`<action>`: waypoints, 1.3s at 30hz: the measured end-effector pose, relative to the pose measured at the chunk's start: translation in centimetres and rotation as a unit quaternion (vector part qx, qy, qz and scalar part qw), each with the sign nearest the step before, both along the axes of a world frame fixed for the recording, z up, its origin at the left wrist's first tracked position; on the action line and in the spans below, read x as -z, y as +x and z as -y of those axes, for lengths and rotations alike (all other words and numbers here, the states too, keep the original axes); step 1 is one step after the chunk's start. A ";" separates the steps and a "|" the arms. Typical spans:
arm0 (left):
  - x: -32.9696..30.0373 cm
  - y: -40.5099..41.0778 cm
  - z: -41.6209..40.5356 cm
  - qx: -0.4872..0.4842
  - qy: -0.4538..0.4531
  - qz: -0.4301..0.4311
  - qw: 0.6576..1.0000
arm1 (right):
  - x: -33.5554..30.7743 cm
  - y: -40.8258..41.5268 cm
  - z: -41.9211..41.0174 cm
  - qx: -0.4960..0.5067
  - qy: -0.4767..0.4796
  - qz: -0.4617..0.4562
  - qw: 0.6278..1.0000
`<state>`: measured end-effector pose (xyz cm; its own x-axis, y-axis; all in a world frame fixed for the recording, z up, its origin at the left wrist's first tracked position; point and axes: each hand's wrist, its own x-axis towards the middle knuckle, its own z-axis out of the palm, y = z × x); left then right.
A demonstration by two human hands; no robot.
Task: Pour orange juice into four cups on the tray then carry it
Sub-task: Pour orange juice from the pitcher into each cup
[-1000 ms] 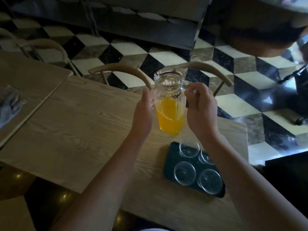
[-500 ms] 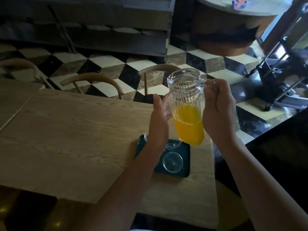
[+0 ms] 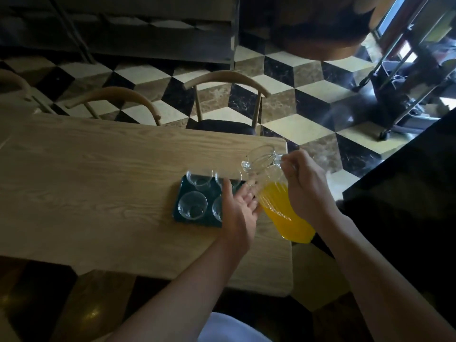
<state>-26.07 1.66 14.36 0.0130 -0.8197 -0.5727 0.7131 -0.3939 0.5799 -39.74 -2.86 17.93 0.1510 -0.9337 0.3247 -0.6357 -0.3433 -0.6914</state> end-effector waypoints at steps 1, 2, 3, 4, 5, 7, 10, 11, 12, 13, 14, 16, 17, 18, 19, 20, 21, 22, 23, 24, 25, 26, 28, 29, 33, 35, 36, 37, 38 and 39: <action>0.8 -0.1 -0.3 -0.003 0.009 -0.014 1.000 | 0.7 -0.2 -0.2 -0.002 0.011 -0.012 1.000; 1.6 -0.2 -0.7 -0.003 0.017 -0.033 0.999 | 1.4 -0.3 -0.3 -0.007 0.022 -0.024 0.999; 2.4 -0.3 -1.0 -0.003 0.027 -0.049 0.998 | 2.1 -0.4 -0.5 -0.013 0.033 -0.033 0.999; 3.0 -0.3 -1.4 -0.001 0.035 -0.065 0.997 | 2.7 -0.4 -0.7 -0.020 0.045 -0.042 0.998; 3.8 -0.3 -1.8 0.004 0.042 -0.076 0.996 | 3.2 -0.4 -0.8 -0.025 0.057 -0.051 0.997; 5.2 -0.3 -2.6 0.013 0.053 -0.102 0.993 | 4.1 -0.3 -1.2 -0.029 0.081 -0.066 0.994; 6.6 -0.5 -3.8 0.008 0.075 -0.138 0.987 | 5.3 -0.2 -1.8 -0.036 0.109 -0.089 0.989; 7.1 -0.5 -4.1 0.007 0.085 -0.143 0.986 | 5.6 -0.3 -2.0 -0.042 0.119 -0.094 0.988; 7.5 -0.6 -4.3 0.006 0.091 -0.151 0.984 | 5.9 -0.3 -2.1 -0.048 0.129 -0.098 0.986; 8.0 -0.6 -4.5 0.006 0.097 -0.154 0.983 | 6.2 -0.3 -2.2 -0.052 0.138 -0.101 0.984; 8.3 -0.5 -4.7 0.006 0.103 -0.158 0.982 | 6.5 -0.2 -2.4 -0.057 0.145 -0.104 0.982; 9.1 -0.3 -4.8 0.001 0.112 -0.171 0.979 | 7.0 -0.1 -2.6 -0.065 0.152 -0.116 0.979; 9.6 -0.1 -4.9 -0.002 0.117 -0.178 0.977 | 7.3 0.0 -2.6 -0.069 0.153 -0.122 0.978; 9.8 0.0 -4.9 0.000 0.119 -0.184 0.976 | 7.5 0.1 -2.7 -0.072 0.153 -0.127 0.977; 10.1 0.1 -5.0 0.004 0.122 -0.185 0.975 | 7.8 0.2 -2.7 -0.074 0.154 -0.131 0.977; 10.3 0.2 -5.1 0.005 0.125 -0.188 0.974 | 8.0 0.3 -2.8 -0.075 0.157 -0.132 0.976; 10.7 0.3 -5.2 0.005 0.129 -0.188 0.974 | 8.3 0.4 -2.8 -0.075 0.161 -0.133 0.975; 10.9 0.4 -5.3 0.005 0.133 -0.189 0.973 | 8.5 0.5 -2.9 -0.076 0.165 -0.133 0.974; 11.2 0.5 -5.3 0.004 0.136 -0.190 0.972 | 8.7 0.6 -2.9 -0.077 0.168 -0.134 0.974; 11.4 0.6 -5.3 0.004 0.138 -0.194 0.971 | 8.8 0.7 -2.9 -0.078 0.170 -0.136 0.973; 11.7 0.7 -5.3 0.003 0.140 -0.199 0.970 | 9.0 0.8 -3.0 -0.079 0.172 -0.139 0.972; 11.9 0.9 -5.3 0.003 0.143 -0.202 0.969 | 9.1 1.0 -3.0 -0.079 0.174 -0.142 0.971; 12.3 1.1 -5.3 0.003 0.145 -0.207 0.968 | 9.3 1.3 -3.0 -0.076 0.180 -0.148 0.969; 12.4 1.1 -5.3 0.002 0.144 -0.207 0.968 | 9.3 1.4 -3.1 -0.076 0.184 -0.149 0.969; 12.6 1.4 -5.4 0.005 0.141 -0.201 0.969 | 9.4 1.9 -3.0 -0.067 0.195 -0.158 0.966; 12.6 1.5 -5.4 0.007 0.145 -0.196 0.970 | 9.4 2.1 -3.0 -0.066 0.197 -0.163 0.965; 12.7 1.5 -5.3 0.008 0.147 -0.193 0.970 | 9.4 2.2 -3.0 -0.066 0.198 -0.164 0.964; 12.8 1.5 -5.3 0.009 0.148 -0.190 0.971 | 9.4 2.3 -2.9 -0.065 0.198 -0.167 0.964; 12.8 1.5 -5.3 0.010 0.149 -0.188 0.971 | 9.4 2.3 -2.9 -0.065 0.198 -0.171 0.963; 12.9 1.4 -5.3 0.012 0.151 -0.184 0.971 | 9.3 2.4 -2.9 -0.065 0.197 -0.176 0.962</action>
<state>-24.64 6.91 1.50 -0.2551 -0.6110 -0.7494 0.8391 -0.5250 0.1424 -37.34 0.02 8.59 0.3098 -0.9399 -0.1434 -0.8237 -0.1900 -0.5342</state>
